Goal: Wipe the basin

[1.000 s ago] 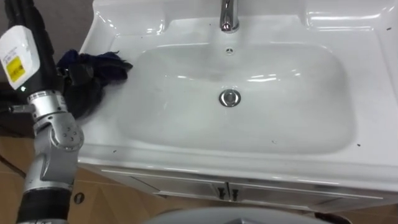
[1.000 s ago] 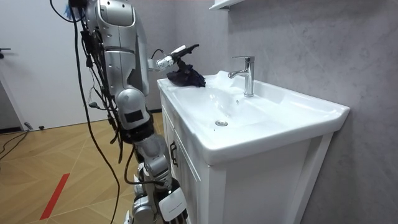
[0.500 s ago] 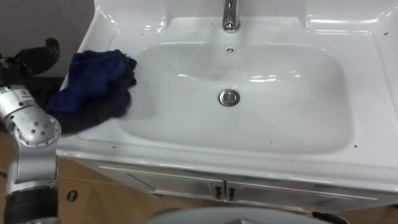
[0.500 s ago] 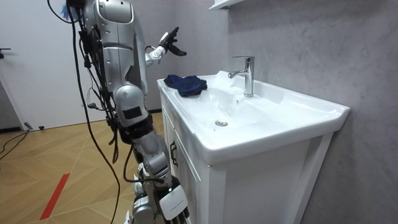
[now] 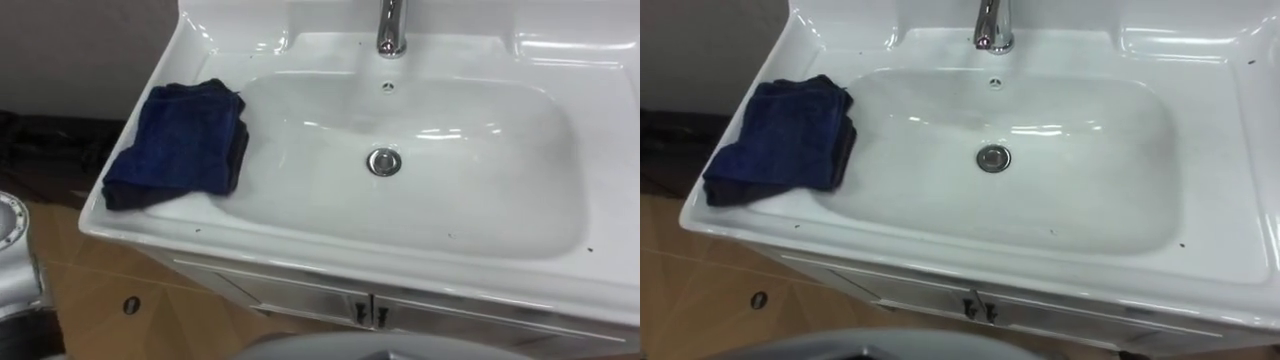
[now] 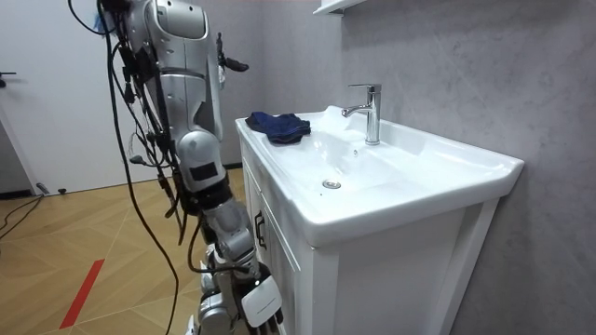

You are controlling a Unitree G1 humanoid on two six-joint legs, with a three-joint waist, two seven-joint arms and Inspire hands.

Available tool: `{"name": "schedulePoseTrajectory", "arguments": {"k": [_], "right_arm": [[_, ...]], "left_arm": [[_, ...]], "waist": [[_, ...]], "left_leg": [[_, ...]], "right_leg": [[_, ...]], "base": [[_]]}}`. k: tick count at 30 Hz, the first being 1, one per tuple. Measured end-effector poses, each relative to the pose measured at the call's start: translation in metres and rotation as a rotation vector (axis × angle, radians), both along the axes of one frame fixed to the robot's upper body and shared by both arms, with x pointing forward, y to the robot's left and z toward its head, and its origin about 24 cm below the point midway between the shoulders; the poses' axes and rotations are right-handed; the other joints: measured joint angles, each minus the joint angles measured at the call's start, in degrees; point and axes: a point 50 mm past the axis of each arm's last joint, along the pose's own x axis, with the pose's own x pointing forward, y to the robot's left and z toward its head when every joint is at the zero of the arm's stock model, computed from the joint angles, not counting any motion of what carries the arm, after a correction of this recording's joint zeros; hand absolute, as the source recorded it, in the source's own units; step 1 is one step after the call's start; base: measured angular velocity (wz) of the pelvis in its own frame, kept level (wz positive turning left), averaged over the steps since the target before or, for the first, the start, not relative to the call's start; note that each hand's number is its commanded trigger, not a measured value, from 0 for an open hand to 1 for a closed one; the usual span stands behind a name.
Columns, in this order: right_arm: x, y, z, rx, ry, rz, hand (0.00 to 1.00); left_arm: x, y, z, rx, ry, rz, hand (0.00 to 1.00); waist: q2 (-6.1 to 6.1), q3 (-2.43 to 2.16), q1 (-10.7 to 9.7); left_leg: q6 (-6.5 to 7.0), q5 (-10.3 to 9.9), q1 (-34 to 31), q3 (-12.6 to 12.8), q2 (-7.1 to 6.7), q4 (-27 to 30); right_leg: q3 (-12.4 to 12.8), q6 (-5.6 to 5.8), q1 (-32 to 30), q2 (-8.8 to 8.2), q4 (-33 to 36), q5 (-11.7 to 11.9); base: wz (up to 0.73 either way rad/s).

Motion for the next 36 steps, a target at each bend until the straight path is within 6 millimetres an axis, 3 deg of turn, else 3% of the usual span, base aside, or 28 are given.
{"name": "schedulePoseTrajectory", "arguments": {"k": [6, 10, 12, 16, 18, 21, 24, 30, 36], "right_arm": [[0.006, 0.001, 0.001, 0.005, -0.014, 0.007, 0.00], [0.001, 0.001, 0.000, 0.019, 0.012, 0.000, 0.00], [-0.004, 0.003, 0.000, 0.032, 0.034, 0.002, 0.00], [-0.003, 0.006, -0.002, 0.048, 0.047, 0.014, 0.00], [-0.002, 0.006, -0.002, 0.050, 0.048, 0.008, 0.00], [-0.002, 0.006, -0.002, 0.055, 0.060, 0.011, 0.00], [-0.002, 0.006, -0.002, 0.059, 0.069, 0.018, 0.00], [-0.003, 0.011, -0.004, 0.080, 0.098, 0.059, 0.00], [-0.003, 0.015, -0.006, 0.108, 0.136, 0.085, 0.00]], "left_arm": [[-0.042, 0.014, -0.058, -0.131, 0.234, 0.128, 0.00], [-0.066, 0.008, -0.091, -0.220, 0.366, 0.180, 0.00], [-0.088, -0.002, -0.121, -0.295, 0.517, 0.199, 0.00], [-0.131, -0.020, -0.163, -0.447, 0.738, 0.249, 0.00], [-0.167, -0.035, -0.185, -0.552, 0.915, 0.259, 0.00], [-0.205, -0.052, -0.200, -0.679, 1.070, 0.277, 0.00], [-0.226, -0.060, -0.206, -0.758, 1.147, 0.275, 0.00], [-0.221, -0.073, -0.215, -0.817, 1.226, 0.156, 0.00], [-0.193, -0.086, -0.226, -0.892, 1.275, -0.033, 0.00]], "waist": [[-0.96, -0.31, 1.2], [-1.49, -0.26, 2.0], [-1.64, -0.23, 2.1], [-1.93, -0.12, 2.2], [-2.20, 0.04, 2.1], [-2.63, -0.09, 2.3], [-3.21, -0.23, 2.4], [-3.83, -0.15, 2.4], [-4.68, -0.05, 1.7]], "left_leg": [[0.01, 0.0, -0.3, -0.8, -0.48, -0.4], [-0.02, -0.2, -0.4, -2.0, -0.70, -0.4], [0.02, -0.2, -0.3, -2.7, -0.85, -0.4], [0.03, -0.2, -0.4, -2.7, -0.89, -0.3], [0.04, -0.2, -0.4, -2.6, -0.96, -0.4], [0.08, -0.2, -0.5, -2.5, -1.19, 0.0], [0.17, -0.2, -0.2, -2.8, -1.28, 0.4], [0.30, -0.2, -0.5, -3.9, -1.79, 0.9], [0.56, -0.5, -0.9, -4.0, -1.85, 1.6]], "right_leg": [[-0.7, 0.05, 0.0, -0.18, 0.1, 0.0], [-1.9, 0.06, 0.1, -0.27, 0.8, 0.0], [-2.5, 0.08, 0.2, -0.34, 1.2, 0.0], [-3.0, 0.10, 0.2, -0.45, 0.9, 0.0], [-3.1, 0.28, 0.4, -0.54, 0.9, -0.1], [-3.1, 0.29, 0.4, -0.84, 0.4, -0.8], [-3.5, 0.30, 1.1, -0.87, 0.2, -0.8], [-5.1, 0.56, 1.9, -1.02, 0.0, -1.0], [-5.9, 0.68, 2.1, -1.28, -0.1, -1.0]], "base": [[0.04], [0.17], [0.12], [-0.01], [0.00], [0.00], [0.07], [0.15], [0.04]]}}
